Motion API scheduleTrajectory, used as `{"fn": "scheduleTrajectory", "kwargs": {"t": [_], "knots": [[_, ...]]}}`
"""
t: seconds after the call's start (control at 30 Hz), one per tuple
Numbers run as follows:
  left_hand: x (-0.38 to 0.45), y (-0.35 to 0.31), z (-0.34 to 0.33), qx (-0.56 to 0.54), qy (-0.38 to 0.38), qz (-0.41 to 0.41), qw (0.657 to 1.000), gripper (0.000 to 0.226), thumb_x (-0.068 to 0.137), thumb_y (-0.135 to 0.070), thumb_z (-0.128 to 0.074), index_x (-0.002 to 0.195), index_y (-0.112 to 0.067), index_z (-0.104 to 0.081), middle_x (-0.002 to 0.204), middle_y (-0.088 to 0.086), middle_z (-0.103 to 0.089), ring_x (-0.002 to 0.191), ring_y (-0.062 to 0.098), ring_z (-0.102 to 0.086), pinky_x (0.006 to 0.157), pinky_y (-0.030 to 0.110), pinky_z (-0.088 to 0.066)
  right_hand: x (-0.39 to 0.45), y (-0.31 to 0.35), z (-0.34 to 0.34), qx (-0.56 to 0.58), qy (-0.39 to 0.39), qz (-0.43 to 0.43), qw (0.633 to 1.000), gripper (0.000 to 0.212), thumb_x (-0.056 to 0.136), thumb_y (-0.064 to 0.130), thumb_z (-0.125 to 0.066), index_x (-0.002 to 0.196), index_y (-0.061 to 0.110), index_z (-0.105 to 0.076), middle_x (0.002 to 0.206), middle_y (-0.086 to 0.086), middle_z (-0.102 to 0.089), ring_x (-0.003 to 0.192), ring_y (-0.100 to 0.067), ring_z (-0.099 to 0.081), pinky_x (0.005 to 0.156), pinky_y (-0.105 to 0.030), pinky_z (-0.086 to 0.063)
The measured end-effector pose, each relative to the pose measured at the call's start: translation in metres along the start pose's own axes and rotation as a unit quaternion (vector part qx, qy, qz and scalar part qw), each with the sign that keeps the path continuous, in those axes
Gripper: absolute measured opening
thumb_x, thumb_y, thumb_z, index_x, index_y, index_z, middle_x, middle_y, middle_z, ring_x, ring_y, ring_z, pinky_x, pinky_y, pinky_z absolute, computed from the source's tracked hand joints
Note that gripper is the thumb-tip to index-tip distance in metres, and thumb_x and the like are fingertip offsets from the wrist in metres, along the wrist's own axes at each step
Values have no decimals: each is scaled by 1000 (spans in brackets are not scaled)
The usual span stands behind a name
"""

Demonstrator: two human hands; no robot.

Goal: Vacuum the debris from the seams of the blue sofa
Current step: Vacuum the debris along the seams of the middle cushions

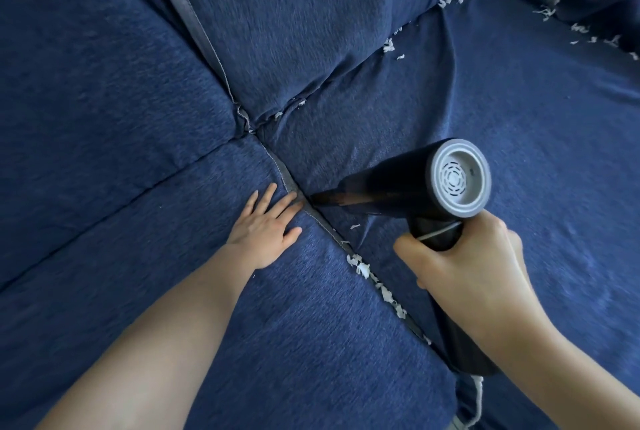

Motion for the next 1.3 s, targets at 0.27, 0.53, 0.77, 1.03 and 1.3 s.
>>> {"fn": "scheduleTrajectory", "kwargs": {"t": [0.27,0.53,0.77,1.03,1.3], "knots": [[-1,1,-2,19,-2,0,1000,61,99,-54,-8,153,-29,3,160,-12,13,145,22,22,119,45,11,-2,-2,-3,-34,9,-9,999,26,60,44,-63,65,20,-53,61,-2,-67,69,-22,-65,57,-29,-47],[-12,1,-8,19,-7,8,1000,59,98,-51,-3,152,-30,11,158,-13,19,144,19,25,118,44,13,-14,-8,18,-49,11,-20,999,21,64,37,-65,67,18,-57,57,-2,-68,65,-16,-65,55,-28,-43],[-34,1,-24,-31,-62,13,997,70,88,-54,11,153,-30,1,159,-13,8,146,15,16,120,42,8,-24,-14,29,-59,8,-16,998,23,64,35,-67,65,16,-55,57,-3,-67,67,-19,-64,54,-28,-41],[-69,-25,-49,-73,-118,98,986,62,97,-49,-7,154,-24,-13,161,-4,-9,149,22,-1,119,49,-5,-36,-17,54,-50,-32,-6,998,23,65,29,-68,63,10,-57,56,-8,-68,65,-24,-65,52,-26,-42],[-80,-52,-61,-103,-115,131,979,62,95,-55,-10,153,-34,-13,162,-1,-5,148,26,4,117,56,-3,-50,-31,50,-82,12,-4,997,23,65,34,-69,64,15,-56,60,-2,-67,67,-14,-61,53,-24,-39]]}}
Point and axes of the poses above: each hand's wrist, its own x-axis towards the middle knuckle, its own z-axis out of the back of the hand, y = z × x, the point moved 1 cm from there along x, towards the middle knuckle
